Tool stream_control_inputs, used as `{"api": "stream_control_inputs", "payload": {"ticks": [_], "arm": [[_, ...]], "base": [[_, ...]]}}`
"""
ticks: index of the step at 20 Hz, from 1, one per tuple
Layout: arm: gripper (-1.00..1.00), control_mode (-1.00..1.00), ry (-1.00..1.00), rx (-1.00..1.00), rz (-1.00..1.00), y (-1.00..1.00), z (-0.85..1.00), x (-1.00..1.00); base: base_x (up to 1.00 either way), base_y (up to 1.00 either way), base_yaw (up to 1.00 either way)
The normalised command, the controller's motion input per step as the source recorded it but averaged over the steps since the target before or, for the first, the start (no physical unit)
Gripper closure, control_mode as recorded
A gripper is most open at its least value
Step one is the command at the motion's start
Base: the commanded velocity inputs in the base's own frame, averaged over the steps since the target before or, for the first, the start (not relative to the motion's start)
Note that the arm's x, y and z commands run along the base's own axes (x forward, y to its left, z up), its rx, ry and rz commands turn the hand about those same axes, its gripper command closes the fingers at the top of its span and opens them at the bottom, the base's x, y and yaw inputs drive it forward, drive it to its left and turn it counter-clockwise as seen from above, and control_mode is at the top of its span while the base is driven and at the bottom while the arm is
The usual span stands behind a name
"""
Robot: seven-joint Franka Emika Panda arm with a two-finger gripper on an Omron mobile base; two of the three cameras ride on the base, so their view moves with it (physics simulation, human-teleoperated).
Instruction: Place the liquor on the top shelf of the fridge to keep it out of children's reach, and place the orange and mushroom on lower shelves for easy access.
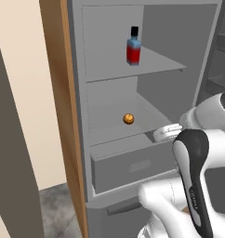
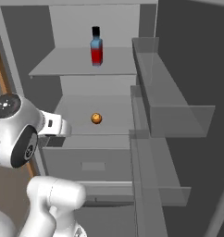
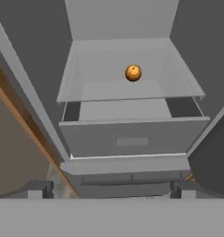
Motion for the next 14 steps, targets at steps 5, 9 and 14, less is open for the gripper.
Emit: {"api": "stream_control_inputs", "payload": {"ticks": [5,9,14], "arm": [[-1.00,1.00,0.00,0.00,0.00,0.00,0.00,0.00],[-1.00,1.00,0.00,0.00,0.00,0.00,0.00,0.00],[-1.00,1.00,0.00,0.00,0.00,0.00,0.00,0.00]], "base": [[-0.95,0.00,0.00],[-1.00,-0.05,-0.10],[-0.98,-0.19,-0.27]]}}
